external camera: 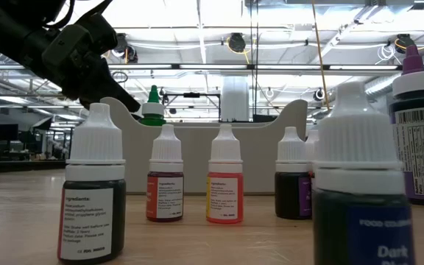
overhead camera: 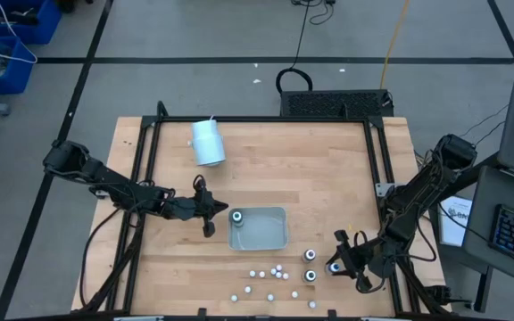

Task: Pick & Place food coloring
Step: Put the big blue food coloring bottle into the gray bin

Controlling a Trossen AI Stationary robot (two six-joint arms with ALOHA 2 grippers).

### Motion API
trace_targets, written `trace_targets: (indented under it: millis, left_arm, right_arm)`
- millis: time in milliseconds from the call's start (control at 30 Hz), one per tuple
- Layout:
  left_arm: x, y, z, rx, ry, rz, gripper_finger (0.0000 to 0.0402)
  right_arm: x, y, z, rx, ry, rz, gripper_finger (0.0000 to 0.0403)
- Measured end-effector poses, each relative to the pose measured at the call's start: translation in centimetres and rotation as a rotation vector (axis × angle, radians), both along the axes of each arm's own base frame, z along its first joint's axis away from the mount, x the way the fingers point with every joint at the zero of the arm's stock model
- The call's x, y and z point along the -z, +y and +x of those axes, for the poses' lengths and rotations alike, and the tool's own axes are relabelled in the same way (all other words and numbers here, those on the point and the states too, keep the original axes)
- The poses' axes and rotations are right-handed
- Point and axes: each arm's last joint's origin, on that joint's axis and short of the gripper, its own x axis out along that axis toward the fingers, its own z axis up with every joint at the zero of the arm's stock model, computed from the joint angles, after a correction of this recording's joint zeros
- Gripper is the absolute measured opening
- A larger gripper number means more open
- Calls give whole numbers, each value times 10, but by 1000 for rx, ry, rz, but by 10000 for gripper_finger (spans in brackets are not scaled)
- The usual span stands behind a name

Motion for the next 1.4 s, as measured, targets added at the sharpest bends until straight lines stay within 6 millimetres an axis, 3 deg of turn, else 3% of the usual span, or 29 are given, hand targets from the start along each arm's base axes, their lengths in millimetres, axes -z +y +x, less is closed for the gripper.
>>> trace_targets:
  millis: [133,300,567,767,867,967,1200,1400]
  left_arm:
    - [0,0,0,0,-1,0,6]
    - [0,0,0,4,0,9,6]
    - [0,0,0,8,3,32,6]
    - [0,1,0,-13,0,43,6]
    - [-1,2,0,-45,-5,60,6]
    - [0,2,0,-51,-4,60,6]
    - [10,-3,-6,66,119,-77,6]
    - [17,-15,-15,82,201,-158,6]
  right_arm:
    - [0,0,0,-1,-2,0,107]
    - [-14,-1,1,-4,-10,3,107]
    - [-95,-21,10,72,5,-77,107]
    - [-161,-40,39,171,-229,-158,107]
    - [-177,-49,60,202,-338,-154,107]
    - [-173,-53,87,165,-362,-137,107]
    - [-135,-55,160,129,-308,-110,107]
    - [-110,-46,201,97,-335,-152,107]
